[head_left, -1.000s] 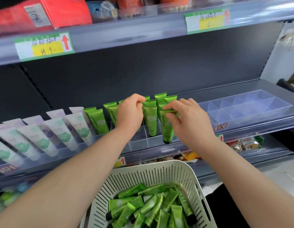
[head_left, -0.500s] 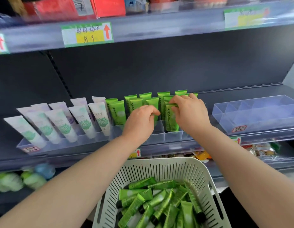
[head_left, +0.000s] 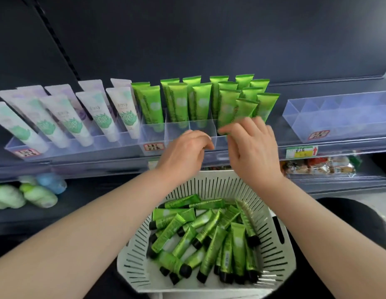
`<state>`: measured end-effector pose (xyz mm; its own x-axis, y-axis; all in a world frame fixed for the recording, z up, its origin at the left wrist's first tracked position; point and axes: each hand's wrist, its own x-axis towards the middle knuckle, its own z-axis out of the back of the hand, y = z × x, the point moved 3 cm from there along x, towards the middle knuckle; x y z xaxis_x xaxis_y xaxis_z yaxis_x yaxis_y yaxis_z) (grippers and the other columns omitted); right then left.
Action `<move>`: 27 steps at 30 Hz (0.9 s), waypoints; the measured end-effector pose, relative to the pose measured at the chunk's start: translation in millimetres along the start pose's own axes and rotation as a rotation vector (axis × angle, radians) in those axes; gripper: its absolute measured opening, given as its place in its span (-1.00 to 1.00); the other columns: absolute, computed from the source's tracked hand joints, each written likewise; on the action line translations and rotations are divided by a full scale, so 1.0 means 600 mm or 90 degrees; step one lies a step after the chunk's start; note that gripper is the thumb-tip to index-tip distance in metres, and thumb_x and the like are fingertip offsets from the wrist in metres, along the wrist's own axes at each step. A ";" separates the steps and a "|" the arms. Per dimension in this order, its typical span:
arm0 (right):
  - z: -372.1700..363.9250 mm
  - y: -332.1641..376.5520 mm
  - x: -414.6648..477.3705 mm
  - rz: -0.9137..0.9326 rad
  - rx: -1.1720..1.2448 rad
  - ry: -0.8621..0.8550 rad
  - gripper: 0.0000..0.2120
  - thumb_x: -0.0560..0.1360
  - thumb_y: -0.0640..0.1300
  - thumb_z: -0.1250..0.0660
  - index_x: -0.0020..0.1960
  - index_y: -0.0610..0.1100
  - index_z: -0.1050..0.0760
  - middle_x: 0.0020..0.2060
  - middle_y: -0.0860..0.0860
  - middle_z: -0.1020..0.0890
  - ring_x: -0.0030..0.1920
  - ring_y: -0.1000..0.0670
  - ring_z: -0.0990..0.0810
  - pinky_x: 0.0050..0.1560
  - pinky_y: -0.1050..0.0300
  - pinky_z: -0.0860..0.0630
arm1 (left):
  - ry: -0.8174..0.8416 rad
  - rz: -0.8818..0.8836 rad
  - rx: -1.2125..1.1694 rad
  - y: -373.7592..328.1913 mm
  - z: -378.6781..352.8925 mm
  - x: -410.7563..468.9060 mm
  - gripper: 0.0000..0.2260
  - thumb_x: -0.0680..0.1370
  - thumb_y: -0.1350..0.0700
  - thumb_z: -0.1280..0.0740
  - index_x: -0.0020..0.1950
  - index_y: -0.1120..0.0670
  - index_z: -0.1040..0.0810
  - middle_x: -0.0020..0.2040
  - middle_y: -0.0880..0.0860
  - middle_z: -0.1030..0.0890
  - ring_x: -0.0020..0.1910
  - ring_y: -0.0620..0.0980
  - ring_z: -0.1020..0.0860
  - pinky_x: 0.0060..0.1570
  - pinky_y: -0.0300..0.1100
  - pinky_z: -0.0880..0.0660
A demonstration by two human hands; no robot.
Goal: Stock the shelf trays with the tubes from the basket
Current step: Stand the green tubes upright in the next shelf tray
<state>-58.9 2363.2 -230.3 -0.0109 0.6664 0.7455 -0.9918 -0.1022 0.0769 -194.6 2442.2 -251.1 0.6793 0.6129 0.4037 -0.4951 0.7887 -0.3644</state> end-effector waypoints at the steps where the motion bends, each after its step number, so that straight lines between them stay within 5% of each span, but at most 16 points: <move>1: -0.012 0.004 -0.030 0.002 0.004 0.047 -0.80 0.43 -0.28 -0.32 0.01 -0.08 -0.56 -0.14 -0.03 -0.56 -0.11 -0.15 -0.47 -0.22 0.01 -0.33 | 0.012 0.007 -0.009 0.001 -0.013 -0.013 -0.76 0.49 0.38 -0.28 -0.03 0.11 -0.65 0.08 0.01 -0.64 0.09 0.05 -0.54 0.00 -0.07 -0.50; 7: -0.116 -0.011 -0.212 -0.112 -0.083 0.643 -0.64 0.48 -0.23 -0.25 0.25 -0.02 -0.43 0.12 0.01 -0.51 0.16 -0.09 -0.43 0.07 0.00 -0.40 | 0.135 0.115 -0.031 0.026 -0.093 -0.097 -0.76 0.55 0.30 -0.24 0.01 0.03 -0.65 0.10 -0.07 -0.62 0.11 -0.08 -0.51 0.15 -0.16 -0.43; 12: -0.144 -0.014 -0.298 -0.211 -0.064 0.843 -0.61 0.49 -0.37 -0.16 0.29 -0.15 -0.38 0.10 -0.08 -0.56 0.09 -0.12 -0.55 -0.12 0.04 -0.45 | 0.247 0.200 -0.033 0.045 -0.140 -0.154 -0.78 0.60 0.24 -0.22 0.08 0.03 -0.62 0.12 -0.08 -0.58 0.12 -0.09 -0.52 0.17 -0.17 -0.43; 15: -0.148 -0.018 -0.316 -0.286 -0.032 0.885 -0.70 0.51 -0.35 -0.20 0.21 -0.14 -0.45 0.05 -0.07 -0.59 -0.03 -0.07 -0.56 -0.18 0.12 -0.42 | 0.298 0.236 -0.018 0.055 -0.161 -0.177 -0.79 0.61 0.20 -0.22 0.11 0.00 -0.61 0.13 -0.10 -0.57 0.13 -0.11 -0.52 0.17 -0.12 -0.47; 18: -0.146 -0.022 -0.308 -0.340 0.016 0.876 -0.70 0.49 -0.30 -0.29 0.20 -0.13 -0.52 0.07 -0.07 -0.61 0.00 -0.07 -0.58 -0.03 0.09 -0.54 | 0.314 0.263 -0.015 0.061 -0.181 -0.189 -0.80 0.61 0.19 -0.23 0.10 -0.02 -0.61 0.12 -0.09 -0.58 0.10 -0.10 -0.53 0.08 -0.19 -0.47; 27: -0.067 -0.032 -0.224 -0.189 0.088 0.698 -0.69 0.51 -0.09 -0.30 0.21 0.17 -0.51 0.11 0.13 -0.59 0.11 0.00 -0.55 0.04 0.09 -0.52 | 0.468 0.335 -0.021 0.053 -0.262 -0.209 -0.75 0.55 0.19 -0.32 0.20 -0.03 -0.55 0.18 0.00 -0.58 0.10 0.01 -0.56 0.03 -0.09 -0.53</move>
<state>-43.3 2305.2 -358.4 0.0488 0.9564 -0.2879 -0.9519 0.1319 0.2766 -210.4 2382.7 -445.5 0.5501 0.7001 -0.4551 -0.8312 0.4065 -0.3794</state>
